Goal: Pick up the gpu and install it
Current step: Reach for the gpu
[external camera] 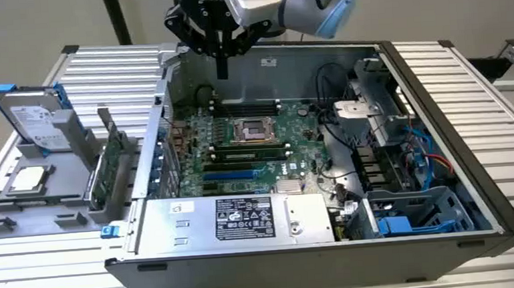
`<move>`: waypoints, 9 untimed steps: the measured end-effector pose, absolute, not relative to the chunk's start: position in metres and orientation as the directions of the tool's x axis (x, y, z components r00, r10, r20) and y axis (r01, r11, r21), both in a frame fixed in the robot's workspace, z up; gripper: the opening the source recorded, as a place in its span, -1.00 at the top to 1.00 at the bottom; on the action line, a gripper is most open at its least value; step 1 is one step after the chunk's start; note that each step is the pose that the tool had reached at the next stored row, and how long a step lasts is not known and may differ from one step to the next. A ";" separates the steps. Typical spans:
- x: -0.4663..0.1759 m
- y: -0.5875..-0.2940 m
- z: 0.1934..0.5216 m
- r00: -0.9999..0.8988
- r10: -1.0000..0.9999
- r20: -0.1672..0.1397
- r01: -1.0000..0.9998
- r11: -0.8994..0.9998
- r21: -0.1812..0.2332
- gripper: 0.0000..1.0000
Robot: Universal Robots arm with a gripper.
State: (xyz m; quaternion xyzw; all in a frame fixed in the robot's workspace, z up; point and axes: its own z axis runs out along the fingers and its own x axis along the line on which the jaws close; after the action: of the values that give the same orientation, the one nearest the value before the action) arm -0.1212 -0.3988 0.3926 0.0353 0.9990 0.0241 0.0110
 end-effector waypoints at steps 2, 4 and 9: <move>-0.121 -0.399 0.393 -0.997 0.071 -0.021 0.070 0.996 0.049 1.00; -0.121 -0.399 0.393 -0.997 0.071 -0.021 0.070 0.996 0.049 1.00; -0.123 -0.399 0.393 -0.997 0.071 -0.021 0.070 0.996 0.049 1.00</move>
State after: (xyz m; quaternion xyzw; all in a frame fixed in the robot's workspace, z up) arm -0.1230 -0.3988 0.3927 0.0354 0.9990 0.0240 0.0112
